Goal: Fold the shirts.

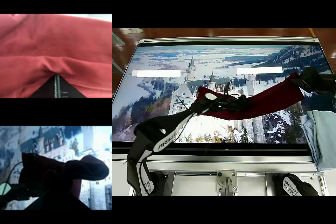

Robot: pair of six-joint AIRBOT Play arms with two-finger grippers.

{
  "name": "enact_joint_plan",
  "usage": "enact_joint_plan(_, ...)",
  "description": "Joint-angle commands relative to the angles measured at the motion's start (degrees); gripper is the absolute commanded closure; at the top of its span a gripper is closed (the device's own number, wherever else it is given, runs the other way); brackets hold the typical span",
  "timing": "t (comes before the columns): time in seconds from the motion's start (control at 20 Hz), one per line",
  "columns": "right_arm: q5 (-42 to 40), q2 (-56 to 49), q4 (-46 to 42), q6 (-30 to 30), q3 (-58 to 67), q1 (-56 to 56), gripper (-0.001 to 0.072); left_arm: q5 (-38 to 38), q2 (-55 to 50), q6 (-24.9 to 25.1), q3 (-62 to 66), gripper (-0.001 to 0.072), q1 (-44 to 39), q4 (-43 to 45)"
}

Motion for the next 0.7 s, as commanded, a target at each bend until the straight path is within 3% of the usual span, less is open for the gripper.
enact_joint_plan(0.0, 1.6, 3.3, -1.9, 2.5, 0.0, 0.0, 0.0644, -2.4, -4.6, 0.2, 3.2, 0.0672, -4.9, -7.9)
enact_joint_plan(0.25, -0.2, 3.2, -2.2, 3.3, 0.0, 0.0, 0.0644, -2.5, -3.9, 3.0, 3.7, 0.0677, -0.4, -6.7)
enact_joint_plan(0.4, -2.8, 2.4, -0.9, 3.4, 0.0, 1.4, 0.0644, -2.8, 2.2, 0.3, 3.7, 0.0677, 9.1, 9.4)
enact_joint_plan(0.55, -10.7, -0.5, -0.8, 3.1, 0.0, 9.6, 0.0644, -3.4, 12.8, -8.0, 3.7, 0.0677, 21.9, 31.5)
enact_joint_plan(0.65, -17.8, -4.5, -0.8, 3.0, 0.0, 17.7, 0.0644, -3.6, 20.0, -12.8, 3.7, 0.0677, 30.4, 40.1)
